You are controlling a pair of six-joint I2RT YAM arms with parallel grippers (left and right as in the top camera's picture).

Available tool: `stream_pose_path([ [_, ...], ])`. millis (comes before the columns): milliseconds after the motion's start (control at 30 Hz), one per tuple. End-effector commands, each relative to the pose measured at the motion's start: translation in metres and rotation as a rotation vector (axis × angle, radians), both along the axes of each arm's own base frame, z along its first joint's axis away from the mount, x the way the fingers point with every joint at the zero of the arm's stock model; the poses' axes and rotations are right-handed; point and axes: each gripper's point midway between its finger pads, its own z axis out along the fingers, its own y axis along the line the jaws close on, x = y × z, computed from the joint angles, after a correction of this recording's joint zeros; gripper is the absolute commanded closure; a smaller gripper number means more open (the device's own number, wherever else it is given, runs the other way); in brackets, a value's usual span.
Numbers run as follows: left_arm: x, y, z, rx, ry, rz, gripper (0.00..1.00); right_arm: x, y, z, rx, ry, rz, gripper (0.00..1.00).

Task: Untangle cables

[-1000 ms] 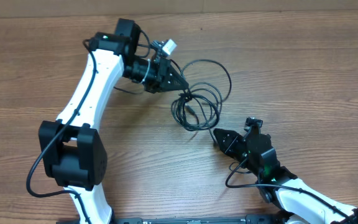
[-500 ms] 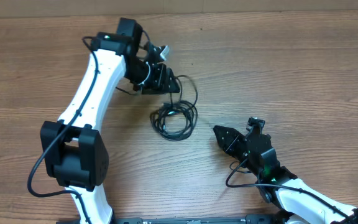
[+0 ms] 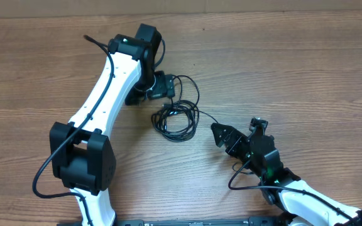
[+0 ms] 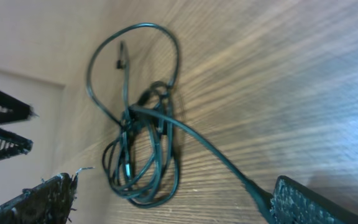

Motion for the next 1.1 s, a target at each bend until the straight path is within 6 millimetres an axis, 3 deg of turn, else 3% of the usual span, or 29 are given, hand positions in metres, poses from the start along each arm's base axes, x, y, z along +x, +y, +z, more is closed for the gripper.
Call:
stream_pose_path([
  [0,-0.003,0.023,0.022,0.122,-0.049,0.076,0.04,0.001,0.007,0.014,-0.038,-0.085,0.081,0.00],
  [67,-0.009,0.031,0.038,0.170,-0.088,0.081,0.03,0.000,0.008,0.022,-0.017,-0.103,0.097,0.01],
  [133,-0.015,0.026,0.061,0.163,-0.154,0.062,0.01,-0.001,0.011,0.036,0.018,-0.138,0.121,0.00],
  [267,-0.031,0.020,0.120,0.165,-0.362,0.048,0.00,-0.007,0.006,0.055,0.047,-0.165,0.134,0.01],
  [333,-0.048,0.023,0.156,0.196,-0.496,0.056,0.00,-0.014,-0.006,0.056,0.030,-0.120,0.108,0.00],
  [433,-0.069,0.031,0.170,0.203,-0.589,0.130,0.00,-0.022,-0.023,0.063,-0.034,-0.082,0.089,0.00],
  [500,-0.076,0.033,0.156,0.180,-0.593,0.179,0.01,-0.027,-0.032,0.075,-0.079,-0.084,0.088,0.00],
  [567,-0.079,0.026,0.125,0.128,-0.568,0.199,0.06,-0.030,-0.045,0.091,-0.126,-0.085,0.058,0.00],
  [767,-0.074,-0.026,0.026,-0.084,-0.448,0.144,0.23,-0.036,-0.067,0.120,-0.232,-0.091,0.020,0.00],
  [867,-0.076,-0.042,-0.012,-0.140,-0.383,0.127,0.28,-0.037,-0.066,0.120,-0.232,-0.090,0.029,0.00],
  [1067,-0.079,-0.040,-0.062,-0.072,-0.257,0.226,0.29,-0.040,-0.067,0.113,-0.239,-0.058,0.035,0.00],
])
